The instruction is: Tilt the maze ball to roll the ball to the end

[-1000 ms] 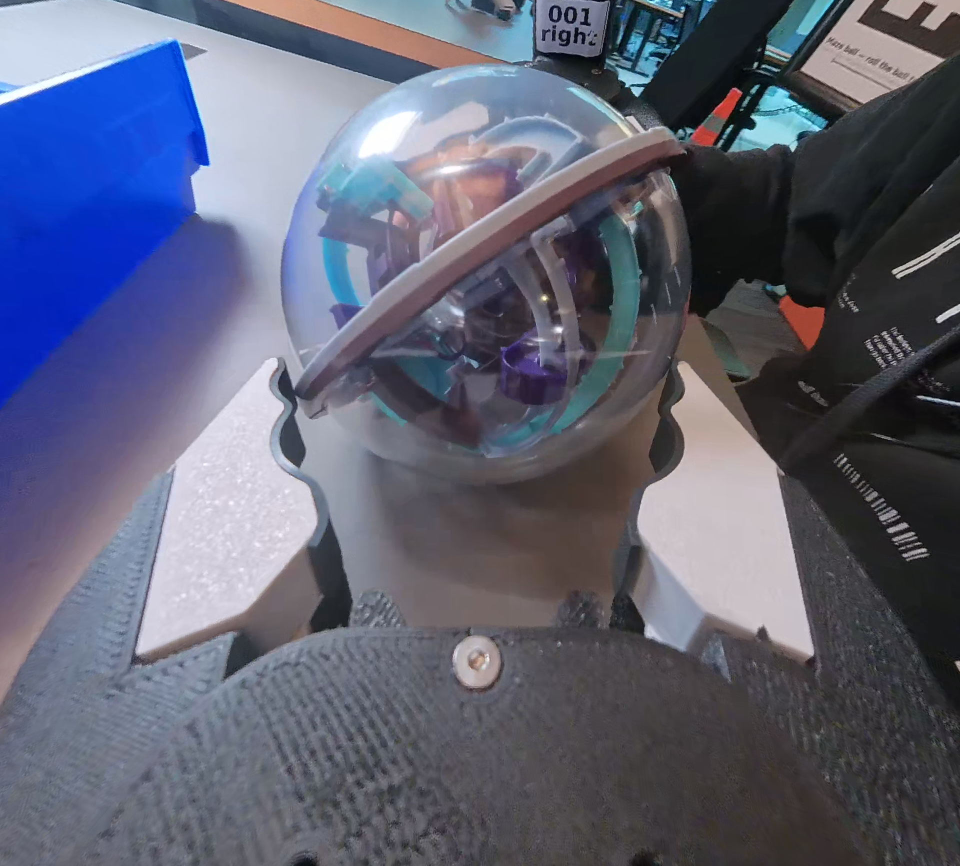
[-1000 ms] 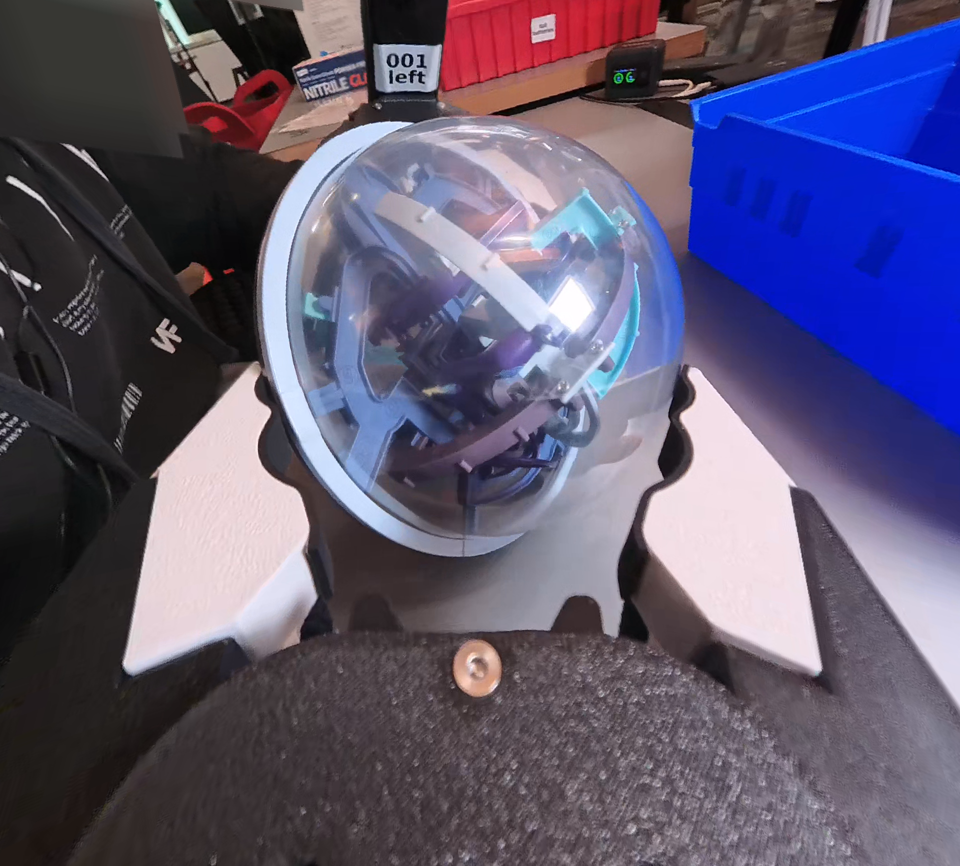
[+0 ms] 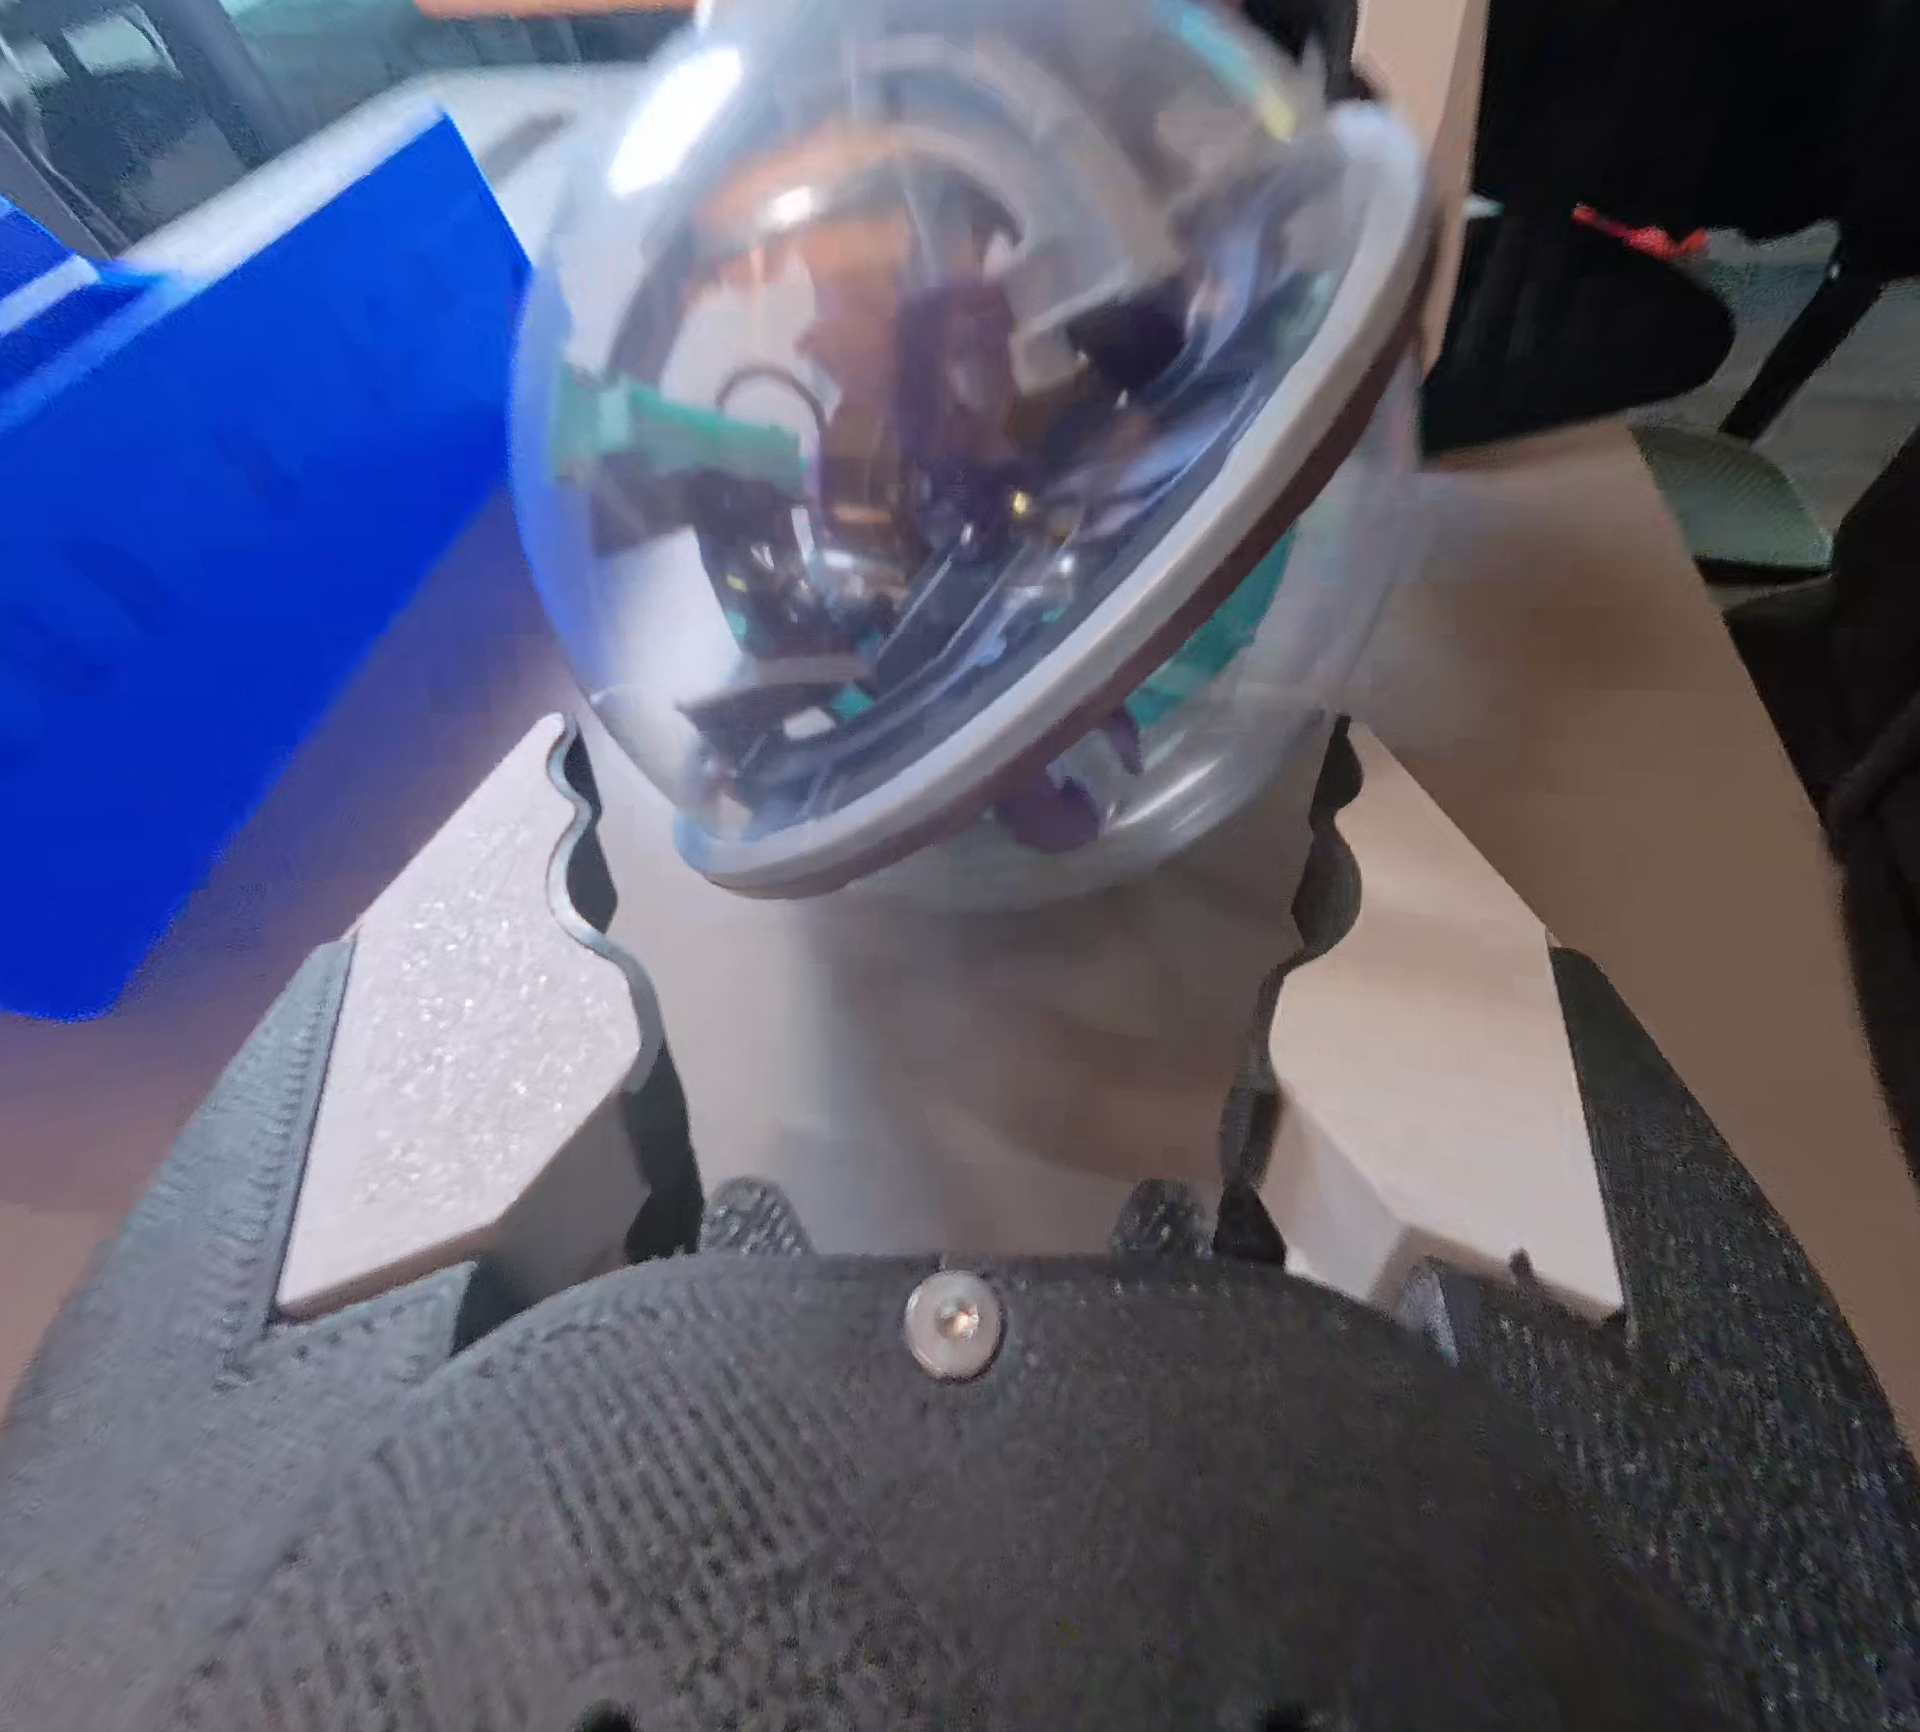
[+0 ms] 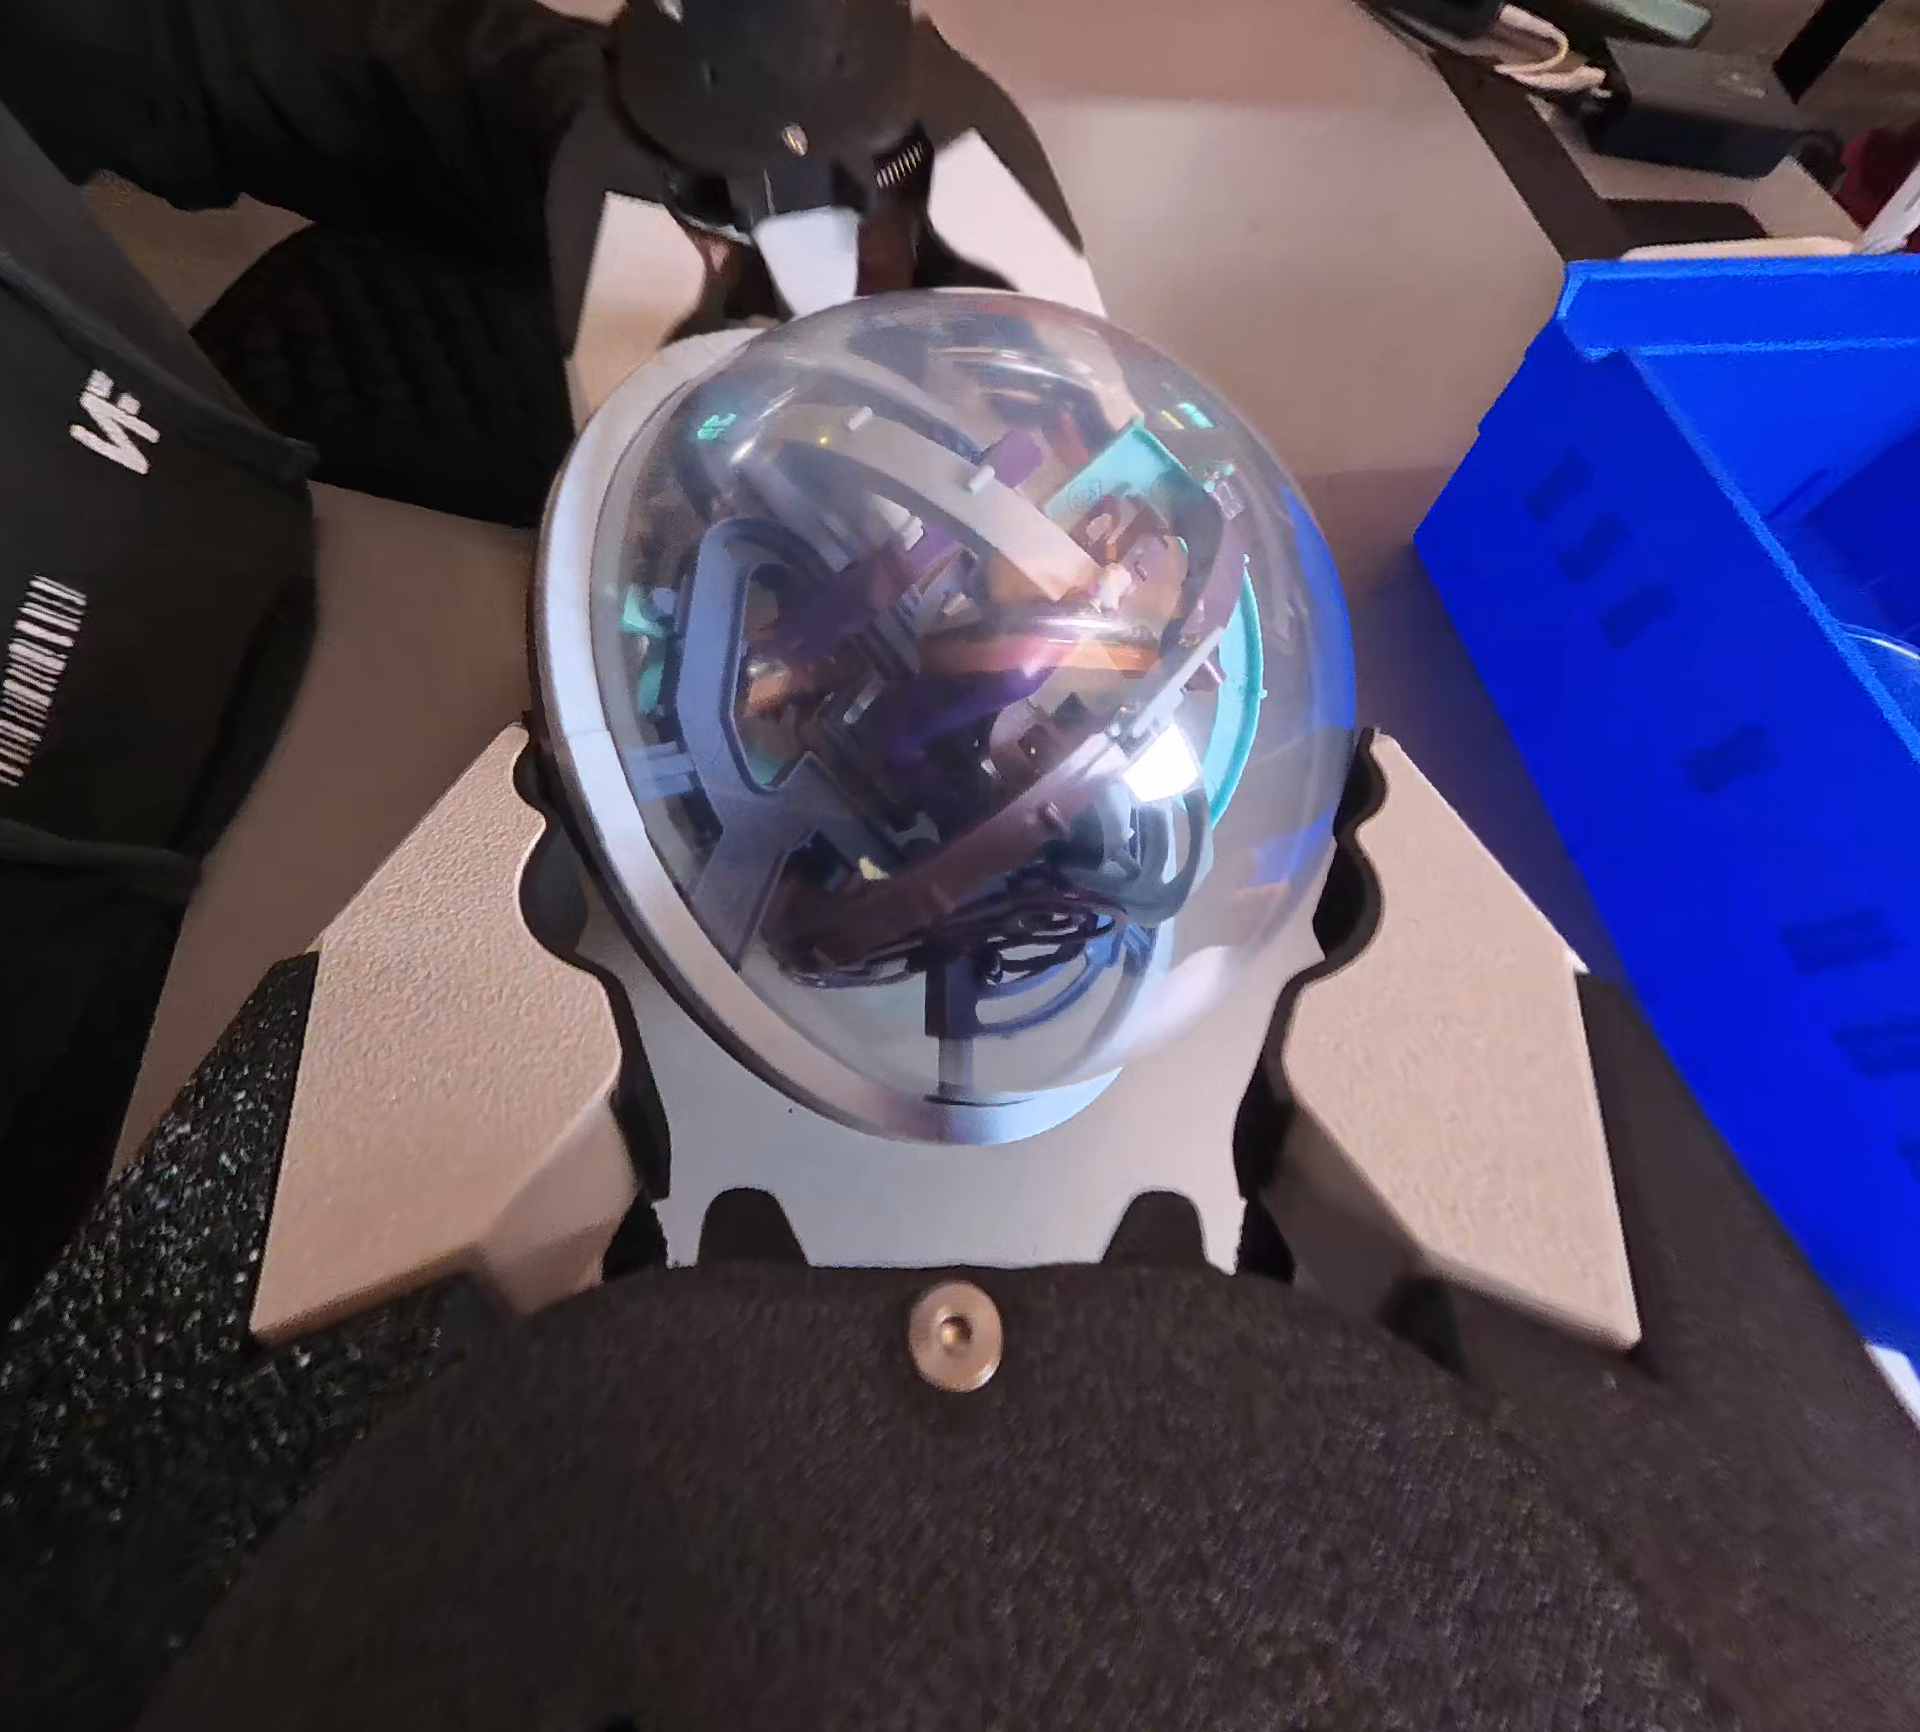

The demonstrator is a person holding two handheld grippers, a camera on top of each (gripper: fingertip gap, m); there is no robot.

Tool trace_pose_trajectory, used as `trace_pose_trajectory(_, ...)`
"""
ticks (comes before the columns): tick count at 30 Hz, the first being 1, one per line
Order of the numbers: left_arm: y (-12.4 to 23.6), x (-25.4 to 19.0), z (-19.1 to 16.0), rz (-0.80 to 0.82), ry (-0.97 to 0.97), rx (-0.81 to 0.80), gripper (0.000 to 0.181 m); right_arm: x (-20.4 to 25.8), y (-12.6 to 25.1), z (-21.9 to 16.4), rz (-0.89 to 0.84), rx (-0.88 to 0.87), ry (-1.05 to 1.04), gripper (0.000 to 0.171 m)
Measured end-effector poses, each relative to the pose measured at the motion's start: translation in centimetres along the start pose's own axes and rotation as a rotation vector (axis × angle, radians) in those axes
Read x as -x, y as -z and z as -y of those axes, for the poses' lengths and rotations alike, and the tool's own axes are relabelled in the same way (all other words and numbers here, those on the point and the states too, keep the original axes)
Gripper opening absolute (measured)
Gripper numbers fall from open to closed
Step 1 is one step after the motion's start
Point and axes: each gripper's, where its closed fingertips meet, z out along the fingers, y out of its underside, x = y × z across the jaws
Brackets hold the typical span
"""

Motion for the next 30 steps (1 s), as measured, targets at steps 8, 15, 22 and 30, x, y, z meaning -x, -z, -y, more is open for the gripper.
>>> trace_pose_trajectory(8,0.4,0.8,2.0,0.111,-0.156,-0.030,0.140,-0.7,-1.3,0.9,-0.012,0.110,-0.023,0.142)
trace_pose_trajectory(15,0.3,1.5,0.5,0.059,-0.011,-0.051,0.135,-0.7,0.4,2.4,-0.049,-0.065,0.017,0.140)
trace_pose_trajectory(22,0.1,2.4,0.3,0.028,0.094,-0.080,0.130,-2.1,3.2,-2.8,-0.182,-0.087,-0.040,0.141)
trace_pose_trajectory(30,-1.0,2.1,-0.2,-0.022,0.139,-0.039,0.120,-2.5,0.4,-3.6,-0.198,-0.104,-0.031,0.140)
